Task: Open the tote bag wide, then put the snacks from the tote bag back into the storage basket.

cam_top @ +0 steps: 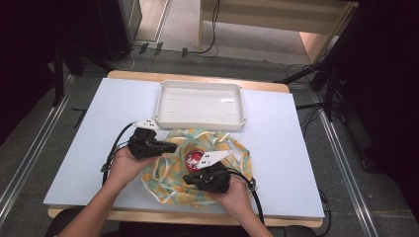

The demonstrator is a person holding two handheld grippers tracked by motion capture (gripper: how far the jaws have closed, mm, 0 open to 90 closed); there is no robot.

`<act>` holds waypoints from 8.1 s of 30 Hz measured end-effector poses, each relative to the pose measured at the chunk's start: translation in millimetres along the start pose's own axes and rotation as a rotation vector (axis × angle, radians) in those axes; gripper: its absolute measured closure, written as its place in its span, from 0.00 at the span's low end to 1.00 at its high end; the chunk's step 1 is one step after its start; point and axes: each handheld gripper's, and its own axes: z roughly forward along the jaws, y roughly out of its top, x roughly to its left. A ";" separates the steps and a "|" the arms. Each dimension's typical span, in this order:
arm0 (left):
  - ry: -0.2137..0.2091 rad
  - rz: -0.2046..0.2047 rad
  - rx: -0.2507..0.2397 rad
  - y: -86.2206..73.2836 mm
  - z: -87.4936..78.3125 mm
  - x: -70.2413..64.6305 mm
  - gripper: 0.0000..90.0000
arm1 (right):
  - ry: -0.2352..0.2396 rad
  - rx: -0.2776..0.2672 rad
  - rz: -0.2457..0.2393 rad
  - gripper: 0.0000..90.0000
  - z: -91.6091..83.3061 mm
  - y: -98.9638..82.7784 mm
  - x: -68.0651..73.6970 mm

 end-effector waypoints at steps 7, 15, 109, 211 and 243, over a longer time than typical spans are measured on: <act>-0.012 -0.001 -0.006 13.0 14.0 5.3 0.98 | 0.012 0.021 -0.010 1.00 12.6 -11.8 7.1; -0.029 0.026 0.021 29.6 40.2 11.8 0.98 | 0.024 0.038 -0.018 1.00 24.1 -25.7 13.2; -0.024 -0.001 0.069 18.2 69.2 32.3 0.95 | -0.105 0.032 -0.007 1.00 26.1 -28.2 2.0; -0.086 0.242 0.097 -2.3 71.2 -46.1 0.10 | -0.194 -0.123 0.163 0.53 -74.6 -38.1 -46.3; -0.030 0.288 0.115 -8.4 83.9 -43.5 0.28 | -0.183 -0.133 0.188 0.54 -72.3 -41.4 -50.3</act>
